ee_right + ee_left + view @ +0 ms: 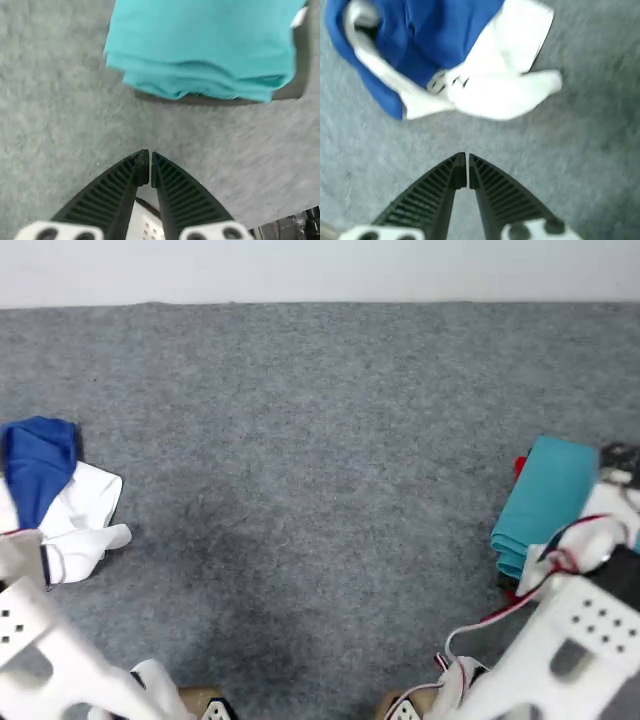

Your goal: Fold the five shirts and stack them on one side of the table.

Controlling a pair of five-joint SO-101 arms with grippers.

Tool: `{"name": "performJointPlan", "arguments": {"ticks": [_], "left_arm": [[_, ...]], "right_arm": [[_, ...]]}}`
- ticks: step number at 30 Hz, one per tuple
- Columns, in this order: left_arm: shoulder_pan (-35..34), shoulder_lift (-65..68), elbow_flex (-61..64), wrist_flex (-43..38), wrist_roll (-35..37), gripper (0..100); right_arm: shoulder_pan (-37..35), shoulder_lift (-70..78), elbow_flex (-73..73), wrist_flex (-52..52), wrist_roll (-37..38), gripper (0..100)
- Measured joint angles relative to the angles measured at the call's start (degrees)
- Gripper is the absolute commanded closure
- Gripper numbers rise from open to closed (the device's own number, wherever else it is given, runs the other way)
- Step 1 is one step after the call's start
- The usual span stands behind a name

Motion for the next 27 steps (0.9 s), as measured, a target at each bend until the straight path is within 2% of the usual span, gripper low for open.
{"name": "performJointPlan", "arguments": {"ticks": [3, 10, 15, 19, 23, 27], "left_arm": [[3.8, 0.0, 0.0, -3.5, 3.1, 98], [9.2, 0.0, 3.4, -12.9, 3.9, 97], [10.8, 3.2, 9.1, -18.1, 2.8, 85], [10.9, 10.4, 9.3, -21.2, 2.6, 81], [12.0, 18.1, 9.3, -25.3, -1.5, 81], [14.6, 25.4, 9.3, -26.2, -5.9, 81]], "right_arm": [[0.0, -3.9, 5.2, -0.5, -1.2, 98.7], [-0.2, -8.3, 12.7, -6.0, -6.8, 98.7], [-2.9, -8.8, 15.5, -7.2, -6.9, 98.7], [-6.3, -8.9, 17.5, -9.2, -6.9, 98.7], [-8.4, -8.9, 17.8, -9.5, -6.9, 98.7], [-8.9, -8.9, 17.9, -9.6, -6.9, 98.7]]}}
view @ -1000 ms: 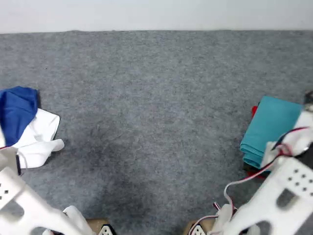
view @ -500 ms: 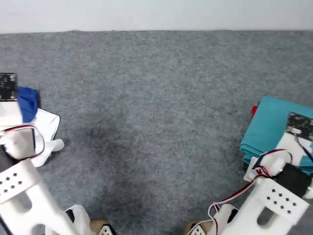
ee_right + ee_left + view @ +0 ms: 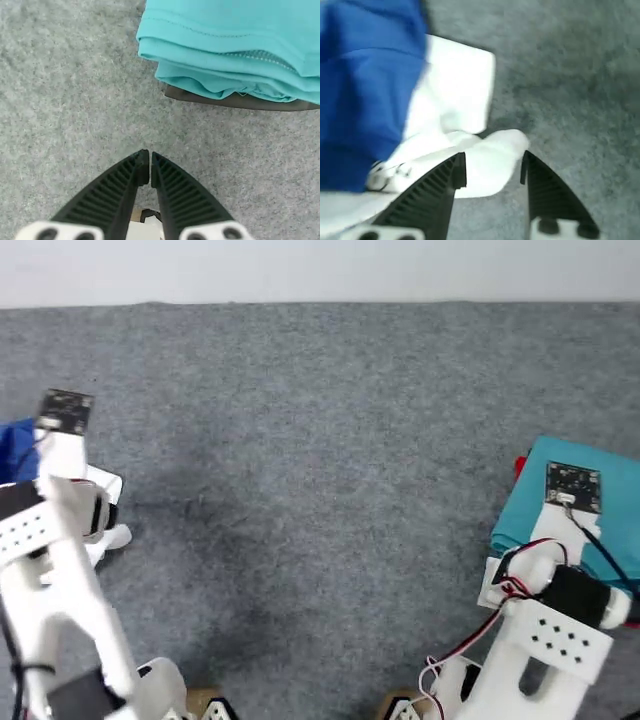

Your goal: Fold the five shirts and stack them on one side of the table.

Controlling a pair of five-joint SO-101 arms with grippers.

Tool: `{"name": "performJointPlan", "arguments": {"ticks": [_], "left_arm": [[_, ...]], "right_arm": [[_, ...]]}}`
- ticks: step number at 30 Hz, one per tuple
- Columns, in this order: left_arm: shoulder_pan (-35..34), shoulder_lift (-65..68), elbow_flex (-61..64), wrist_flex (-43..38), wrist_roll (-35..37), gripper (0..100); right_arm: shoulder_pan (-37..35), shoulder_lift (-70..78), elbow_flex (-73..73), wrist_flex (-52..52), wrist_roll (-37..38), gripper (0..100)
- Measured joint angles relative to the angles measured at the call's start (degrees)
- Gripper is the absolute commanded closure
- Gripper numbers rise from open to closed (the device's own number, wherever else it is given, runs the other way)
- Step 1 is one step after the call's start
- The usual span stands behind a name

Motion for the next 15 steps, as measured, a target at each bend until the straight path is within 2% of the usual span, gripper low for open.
{"name": "performJointPlan", "arguments": {"ticks": [7, 15], "left_arm": [[1.9, 14.8, -7.6, 0.4, -0.6, 81], [1.9, 28.0, -19.2, 6.7, -2.8, 82]], "right_arm": [[0.0, 0.0, 1.4, -0.7, 1.5, 98.7], [0.0, 0.0, 1.4, -0.7, 1.6, 98.7]]}}
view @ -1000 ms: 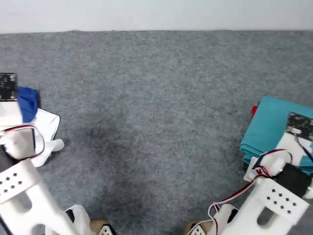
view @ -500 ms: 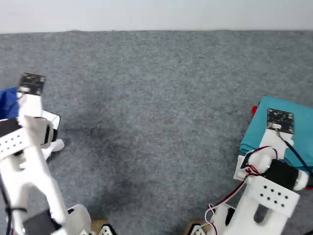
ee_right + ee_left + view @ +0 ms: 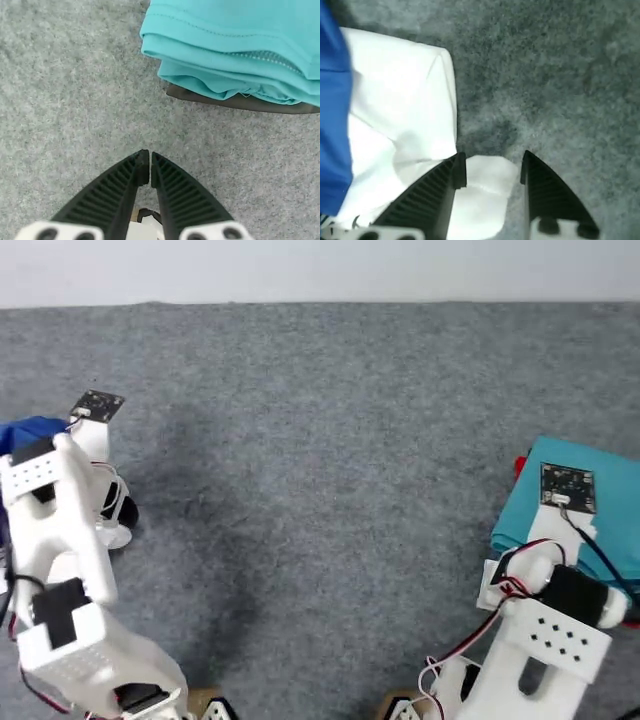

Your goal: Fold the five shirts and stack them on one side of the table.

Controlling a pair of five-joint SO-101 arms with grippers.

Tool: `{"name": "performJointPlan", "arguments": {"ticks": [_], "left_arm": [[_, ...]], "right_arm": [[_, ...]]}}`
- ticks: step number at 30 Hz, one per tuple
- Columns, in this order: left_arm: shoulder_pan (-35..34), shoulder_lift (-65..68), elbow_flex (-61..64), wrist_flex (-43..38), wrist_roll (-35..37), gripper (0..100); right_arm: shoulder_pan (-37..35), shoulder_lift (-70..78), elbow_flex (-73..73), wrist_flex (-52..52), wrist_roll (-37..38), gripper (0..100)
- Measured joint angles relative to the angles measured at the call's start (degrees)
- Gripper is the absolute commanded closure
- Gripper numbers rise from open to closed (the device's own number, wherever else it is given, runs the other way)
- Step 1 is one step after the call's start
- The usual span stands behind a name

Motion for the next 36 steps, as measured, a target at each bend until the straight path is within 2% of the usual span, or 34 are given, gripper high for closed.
{"name": "performJointPlan", "arguments": {"ticks": [10, 26, 33, 36], "left_arm": [[0.0, 0.2, -1.6, 7.6, -5.8, 82], [-4.1, 0.2, 3.1, 0.7, -6.1, 82], [-5.0, 0.2, 5.5, -1.4, -6.1, 98], [-5.0, 0.0, 5.5, -1.4, -6.1, 99]], "right_arm": [[0.0, 0.0, 0.0, 0.0, 0.0, 98.7], [0.0, 0.0, 0.0, 0.0, 0.0, 98.7], [0.0, 0.0, 0.0, 0.0, 0.0, 98.7], [0.0, 0.0, 0.0, 0.0, 0.0, 98.7]]}}
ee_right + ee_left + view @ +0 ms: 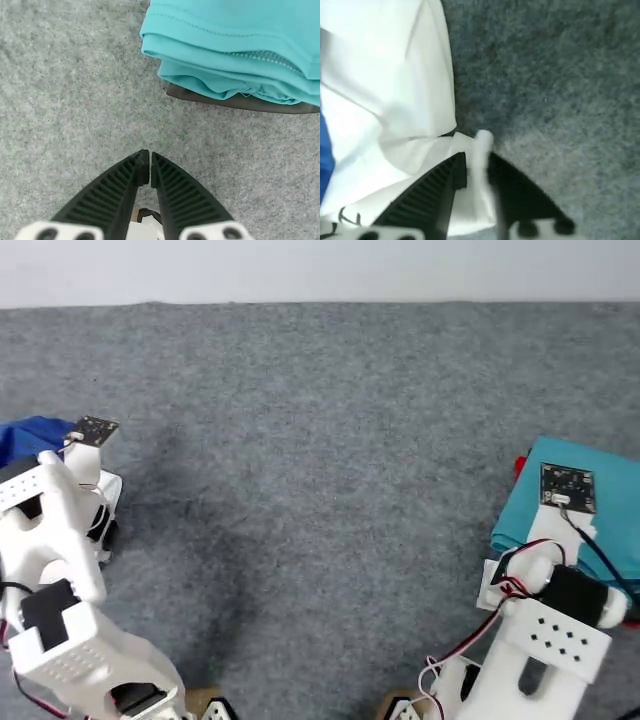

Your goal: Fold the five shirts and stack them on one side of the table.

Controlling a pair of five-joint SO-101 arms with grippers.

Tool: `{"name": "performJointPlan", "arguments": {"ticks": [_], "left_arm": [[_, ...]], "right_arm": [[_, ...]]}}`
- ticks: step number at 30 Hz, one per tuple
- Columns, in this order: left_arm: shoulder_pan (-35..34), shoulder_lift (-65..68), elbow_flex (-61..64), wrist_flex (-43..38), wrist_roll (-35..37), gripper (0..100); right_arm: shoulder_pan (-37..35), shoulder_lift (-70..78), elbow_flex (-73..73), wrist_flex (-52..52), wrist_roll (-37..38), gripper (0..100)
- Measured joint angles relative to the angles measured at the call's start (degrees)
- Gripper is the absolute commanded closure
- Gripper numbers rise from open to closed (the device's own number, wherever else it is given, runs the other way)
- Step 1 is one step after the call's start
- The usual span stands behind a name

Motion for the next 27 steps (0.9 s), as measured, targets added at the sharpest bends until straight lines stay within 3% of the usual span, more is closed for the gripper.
{"name": "performJointPlan", "arguments": {"ticks": [5, 11, 21, 27], "left_arm": [[2.3, -3.4, -0.8, 2.7, 0.3, 99], [8.4, -14.8, -8.4, 6.5, 10.0, 99], [26.4, -22.0, -23.2, 8.1, 22.6, 99], [39.8, -22.0, -32.7, 6.9, 25.5, 99]], "right_arm": [[0.0, -2.3, 0.5, 0.0, 0.0, 98.7], [0.0, -9.3, 4.6, -1.7, 0.0, 98.7], [-0.1, -11.7, 4.6, -1.8, 0.5, 98.7], [-0.1, -11.7, 4.6, -1.8, 0.5, 98.7]]}}
